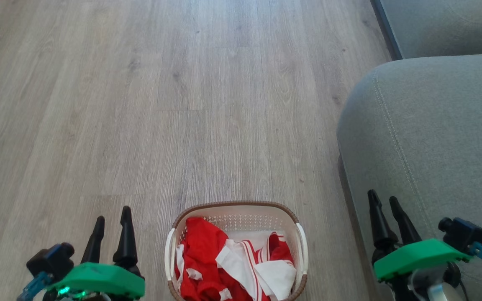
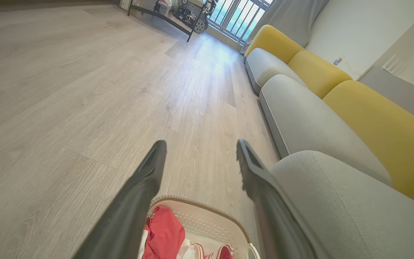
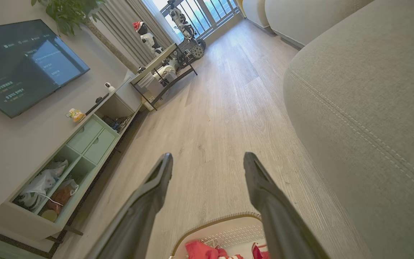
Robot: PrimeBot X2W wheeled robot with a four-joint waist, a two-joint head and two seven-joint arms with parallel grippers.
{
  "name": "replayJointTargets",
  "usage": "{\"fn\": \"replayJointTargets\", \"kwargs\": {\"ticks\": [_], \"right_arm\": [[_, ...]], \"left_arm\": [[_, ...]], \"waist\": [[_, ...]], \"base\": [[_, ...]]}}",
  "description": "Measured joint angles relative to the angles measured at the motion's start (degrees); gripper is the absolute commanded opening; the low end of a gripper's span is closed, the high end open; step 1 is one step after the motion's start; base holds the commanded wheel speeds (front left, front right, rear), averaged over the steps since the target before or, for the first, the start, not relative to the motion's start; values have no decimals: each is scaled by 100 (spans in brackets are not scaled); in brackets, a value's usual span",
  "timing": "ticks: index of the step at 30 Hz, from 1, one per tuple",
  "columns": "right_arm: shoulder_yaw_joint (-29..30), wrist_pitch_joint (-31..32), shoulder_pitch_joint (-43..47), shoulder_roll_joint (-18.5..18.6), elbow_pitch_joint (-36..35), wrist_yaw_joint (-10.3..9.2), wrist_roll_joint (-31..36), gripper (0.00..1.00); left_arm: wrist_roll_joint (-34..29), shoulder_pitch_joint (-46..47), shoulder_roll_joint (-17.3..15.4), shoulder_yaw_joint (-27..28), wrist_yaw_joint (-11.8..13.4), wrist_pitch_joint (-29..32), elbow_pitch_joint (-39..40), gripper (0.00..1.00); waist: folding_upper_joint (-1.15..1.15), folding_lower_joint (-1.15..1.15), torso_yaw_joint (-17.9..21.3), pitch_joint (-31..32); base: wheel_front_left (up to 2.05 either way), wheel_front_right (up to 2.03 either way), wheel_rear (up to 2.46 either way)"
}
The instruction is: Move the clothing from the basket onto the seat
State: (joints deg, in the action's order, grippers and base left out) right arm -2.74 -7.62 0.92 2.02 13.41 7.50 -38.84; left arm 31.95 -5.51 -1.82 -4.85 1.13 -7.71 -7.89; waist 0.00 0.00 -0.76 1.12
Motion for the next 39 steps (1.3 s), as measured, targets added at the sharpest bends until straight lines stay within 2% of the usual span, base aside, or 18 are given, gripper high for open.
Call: {"fn": "replayJointTargets", "kwargs": {"ticks": [23, 39], "right_arm": [[-327, -378, 0, 5, -51, 0, 1474, 100], [-525, -627, 1, 10, -186, 0, 2420, 100]], "left_arm": [[-1524, -102, -23, -179, 192, -357, 99, 100], [-2370, -297, -64, -233, 296, -611, 148, 100]], "waist": [[0, 0, -28, 28], [0, 0, -40, 42]], "base": [[0, 0, 0], [0, 0, 0]]}}
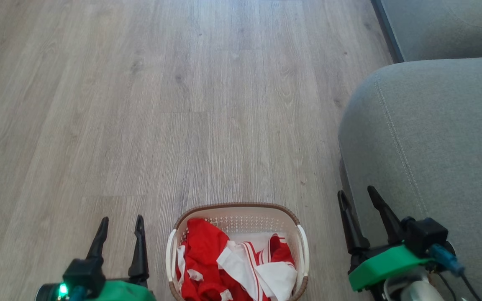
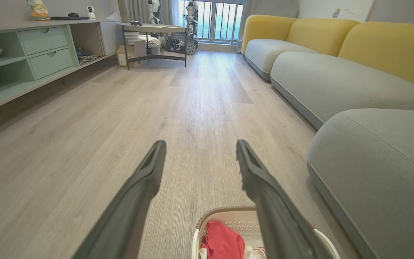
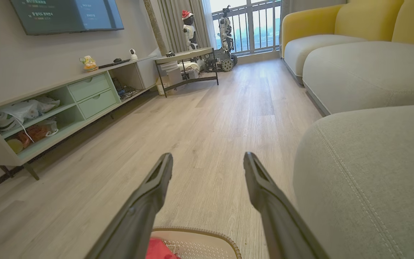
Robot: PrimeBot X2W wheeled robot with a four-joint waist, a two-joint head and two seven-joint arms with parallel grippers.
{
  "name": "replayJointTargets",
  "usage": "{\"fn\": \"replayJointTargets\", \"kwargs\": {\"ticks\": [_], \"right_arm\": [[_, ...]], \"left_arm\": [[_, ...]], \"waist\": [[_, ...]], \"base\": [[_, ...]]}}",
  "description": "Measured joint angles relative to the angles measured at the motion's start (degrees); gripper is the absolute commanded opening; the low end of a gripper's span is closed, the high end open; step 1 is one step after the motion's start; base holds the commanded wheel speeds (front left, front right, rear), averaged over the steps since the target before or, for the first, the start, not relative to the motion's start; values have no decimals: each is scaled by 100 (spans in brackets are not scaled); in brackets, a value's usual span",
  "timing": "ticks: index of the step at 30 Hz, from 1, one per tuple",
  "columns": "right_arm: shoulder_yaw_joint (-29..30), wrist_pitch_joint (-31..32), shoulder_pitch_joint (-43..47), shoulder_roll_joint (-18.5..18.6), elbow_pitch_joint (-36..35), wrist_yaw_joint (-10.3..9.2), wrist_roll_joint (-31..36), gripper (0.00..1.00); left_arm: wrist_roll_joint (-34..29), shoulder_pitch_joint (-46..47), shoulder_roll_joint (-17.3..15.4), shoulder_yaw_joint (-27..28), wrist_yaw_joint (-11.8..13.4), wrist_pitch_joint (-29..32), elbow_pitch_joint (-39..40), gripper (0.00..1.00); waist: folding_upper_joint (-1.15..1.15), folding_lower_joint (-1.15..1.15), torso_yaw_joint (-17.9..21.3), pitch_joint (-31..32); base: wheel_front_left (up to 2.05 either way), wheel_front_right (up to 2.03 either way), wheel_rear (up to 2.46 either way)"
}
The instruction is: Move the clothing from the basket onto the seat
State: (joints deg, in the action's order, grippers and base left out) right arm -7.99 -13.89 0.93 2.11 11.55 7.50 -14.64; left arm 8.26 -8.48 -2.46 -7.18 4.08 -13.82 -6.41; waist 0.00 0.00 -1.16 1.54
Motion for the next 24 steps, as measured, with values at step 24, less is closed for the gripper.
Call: {"fn": "replayJointTargets", "kwargs": {"ticks": [24], "right_arm": [[-32, -56, 1, 2, -31, 0, 207, 100]], "left_arm": [[-243, -9, -4, -52, -1, -41, 11, 100]], "waist": [[0, 0, 10, -67]], "base": [[0, 0, 0]]}}
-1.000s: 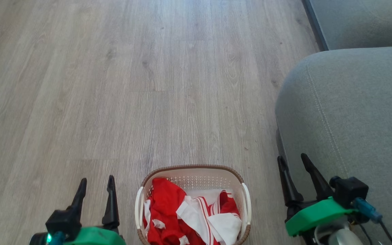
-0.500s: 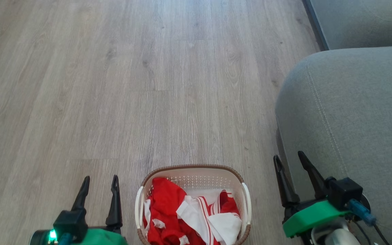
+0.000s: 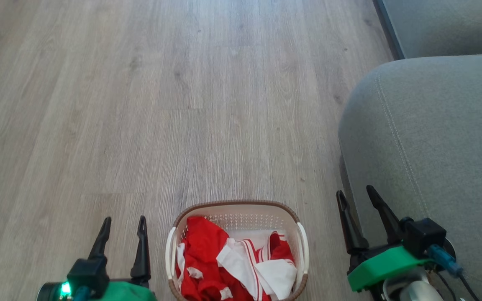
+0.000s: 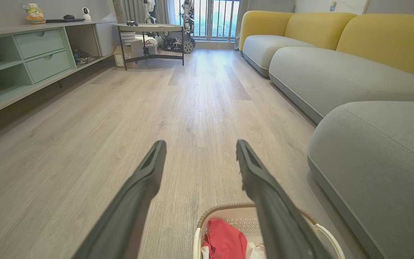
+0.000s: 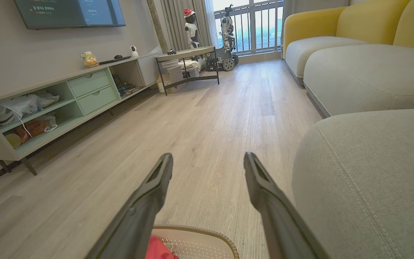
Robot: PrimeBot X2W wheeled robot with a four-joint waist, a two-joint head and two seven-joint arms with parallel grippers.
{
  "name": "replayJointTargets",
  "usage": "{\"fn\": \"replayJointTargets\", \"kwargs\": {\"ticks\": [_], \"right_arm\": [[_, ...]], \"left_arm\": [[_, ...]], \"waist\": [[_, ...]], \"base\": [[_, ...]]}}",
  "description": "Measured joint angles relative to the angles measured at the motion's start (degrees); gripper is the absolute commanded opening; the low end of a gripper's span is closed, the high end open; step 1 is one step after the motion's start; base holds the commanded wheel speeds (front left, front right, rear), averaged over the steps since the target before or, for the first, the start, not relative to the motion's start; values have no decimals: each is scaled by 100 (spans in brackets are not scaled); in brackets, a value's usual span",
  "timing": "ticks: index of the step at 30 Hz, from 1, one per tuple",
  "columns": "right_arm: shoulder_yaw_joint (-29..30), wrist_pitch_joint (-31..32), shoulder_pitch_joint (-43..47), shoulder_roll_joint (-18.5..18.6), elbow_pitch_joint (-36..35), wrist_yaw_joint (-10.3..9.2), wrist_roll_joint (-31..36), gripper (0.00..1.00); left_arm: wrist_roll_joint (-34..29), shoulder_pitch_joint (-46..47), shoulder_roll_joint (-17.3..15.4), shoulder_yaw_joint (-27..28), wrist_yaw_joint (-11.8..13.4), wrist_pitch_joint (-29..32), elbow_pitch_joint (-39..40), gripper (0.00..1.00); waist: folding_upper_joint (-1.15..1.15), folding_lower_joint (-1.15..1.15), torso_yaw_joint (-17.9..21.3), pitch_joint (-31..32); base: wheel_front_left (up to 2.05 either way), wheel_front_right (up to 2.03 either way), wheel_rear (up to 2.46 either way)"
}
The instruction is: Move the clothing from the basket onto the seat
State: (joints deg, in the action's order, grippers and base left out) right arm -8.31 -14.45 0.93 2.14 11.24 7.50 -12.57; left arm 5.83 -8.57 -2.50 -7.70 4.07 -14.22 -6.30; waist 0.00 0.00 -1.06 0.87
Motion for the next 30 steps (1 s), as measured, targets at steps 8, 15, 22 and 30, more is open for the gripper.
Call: {"fn": "replayJointTargets", "kwargs": {"ticks": [8, 15, 22, 30], "right_arm": [[167, 0, -6, 1, -137, 0, 96, 100], [590, -1, -275, 1, -434, 0, 406, 100], [842, -2, -935, 5, -815, 0, 559, 100], [988, -3, -1735, 16, -1198, 0, 603, 100]], "left_arm": [[-278, 163, -48, -91, -145, 0, -243, 100], [-444, 905, -44, -402, -316, -4, -730, 100], [-687, 1762, -42, -784, -453, -5, -1588, 100], [-917, 2927, -25, -1271, -558, -7, -2824, 100]], "waist": [[0, 0, -4, -273], [0, 0, 39, -896], [0, 0, 134, -1748], [0, -1, 290, -2816]], "base": [[0, 0, 0], [0, 0, 0], [0, 0, 0], [0, 0, 0]]}}
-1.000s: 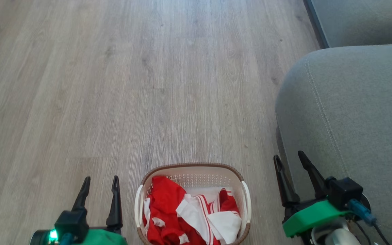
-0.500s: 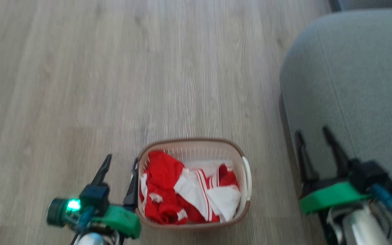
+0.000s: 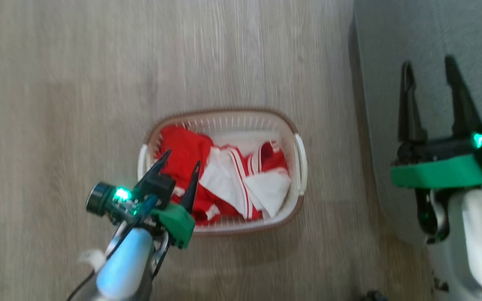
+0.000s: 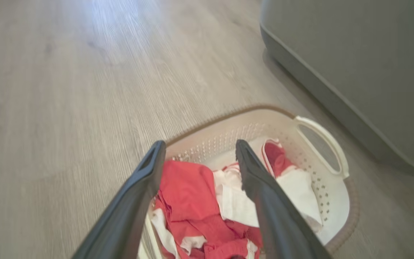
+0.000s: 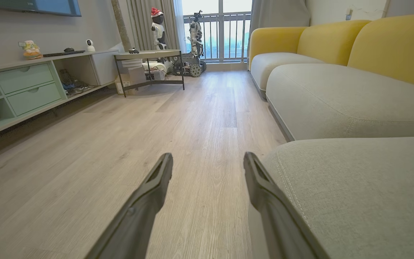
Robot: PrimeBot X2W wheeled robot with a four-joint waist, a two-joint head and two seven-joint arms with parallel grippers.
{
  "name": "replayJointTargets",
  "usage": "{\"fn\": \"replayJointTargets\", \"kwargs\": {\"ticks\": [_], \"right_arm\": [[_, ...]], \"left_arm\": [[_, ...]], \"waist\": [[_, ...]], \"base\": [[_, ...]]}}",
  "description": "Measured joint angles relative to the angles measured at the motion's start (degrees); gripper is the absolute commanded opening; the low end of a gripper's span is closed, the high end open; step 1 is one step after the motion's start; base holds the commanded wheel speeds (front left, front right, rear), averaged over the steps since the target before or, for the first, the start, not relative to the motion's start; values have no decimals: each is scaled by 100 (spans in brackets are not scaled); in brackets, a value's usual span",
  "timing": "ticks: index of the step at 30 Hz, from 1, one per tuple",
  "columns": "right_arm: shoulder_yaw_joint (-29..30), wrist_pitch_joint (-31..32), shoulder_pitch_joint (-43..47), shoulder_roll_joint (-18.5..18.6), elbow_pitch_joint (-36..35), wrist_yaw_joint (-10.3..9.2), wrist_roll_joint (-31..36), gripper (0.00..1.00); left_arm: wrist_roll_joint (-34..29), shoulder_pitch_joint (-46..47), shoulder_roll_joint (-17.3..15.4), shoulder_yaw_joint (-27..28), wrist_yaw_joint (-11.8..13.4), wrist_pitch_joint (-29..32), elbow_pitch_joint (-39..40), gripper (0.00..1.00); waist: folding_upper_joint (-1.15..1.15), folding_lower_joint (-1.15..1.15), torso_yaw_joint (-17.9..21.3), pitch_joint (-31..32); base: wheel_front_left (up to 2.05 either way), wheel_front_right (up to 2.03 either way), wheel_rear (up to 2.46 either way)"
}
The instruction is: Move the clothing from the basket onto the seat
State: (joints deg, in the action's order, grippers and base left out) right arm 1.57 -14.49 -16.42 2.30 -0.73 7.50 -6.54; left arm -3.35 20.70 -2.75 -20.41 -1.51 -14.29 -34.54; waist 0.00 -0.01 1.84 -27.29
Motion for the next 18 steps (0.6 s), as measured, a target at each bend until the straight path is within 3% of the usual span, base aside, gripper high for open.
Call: {"fn": "replayJointTargets", "kwargs": {"ticks": [9, 18], "right_arm": [[-100, -14, -439, 4, -252, 0, -93, 100], [-308, -14, -781, 9, -297, 0, -272, 100]], "left_arm": [[-32, 971, 44, -389, -51, 0, -1537, 100], [410, 1755, 49, -664, -16, 0, -2594, 100]], "waist": [[0, -1, 201, -919], [0, 1, 539, -1593]], "base": [[0, 0, 0], [0, 0, 0]]}}
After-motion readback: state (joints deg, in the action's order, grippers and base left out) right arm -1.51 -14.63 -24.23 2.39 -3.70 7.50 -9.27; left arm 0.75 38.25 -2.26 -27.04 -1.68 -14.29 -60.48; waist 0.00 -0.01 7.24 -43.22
